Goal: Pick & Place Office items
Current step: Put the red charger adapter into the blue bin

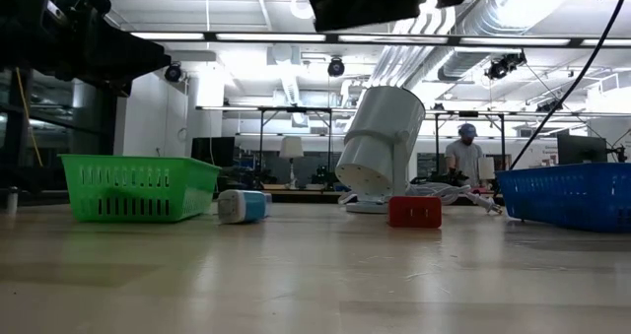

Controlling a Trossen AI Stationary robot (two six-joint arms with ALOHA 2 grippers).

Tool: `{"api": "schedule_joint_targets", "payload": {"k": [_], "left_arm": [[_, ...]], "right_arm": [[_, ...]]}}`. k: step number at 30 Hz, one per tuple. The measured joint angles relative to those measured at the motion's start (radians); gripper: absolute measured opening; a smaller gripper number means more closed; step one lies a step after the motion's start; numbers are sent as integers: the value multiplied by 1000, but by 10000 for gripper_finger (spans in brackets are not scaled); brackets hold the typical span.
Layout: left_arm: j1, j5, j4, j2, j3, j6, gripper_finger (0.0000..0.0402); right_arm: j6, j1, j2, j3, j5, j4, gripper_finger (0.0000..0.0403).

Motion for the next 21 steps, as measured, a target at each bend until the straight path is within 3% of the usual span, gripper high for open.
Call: {"api": "schedule_joint_targets", "payload": {"k": [4, 11, 21], "left_arm": [[0, 0, 0, 0, 0, 0, 103], [0, 0, 0, 0, 0, 0, 103], [0, 0, 0, 0, 0, 0, 103]], "right_arm": [[10, 0, 0, 0, -42, 28, 166], [-48, 0, 0, 0, -12, 17, 166], [-49, 8, 0, 0, -40, -82, 166]]}}
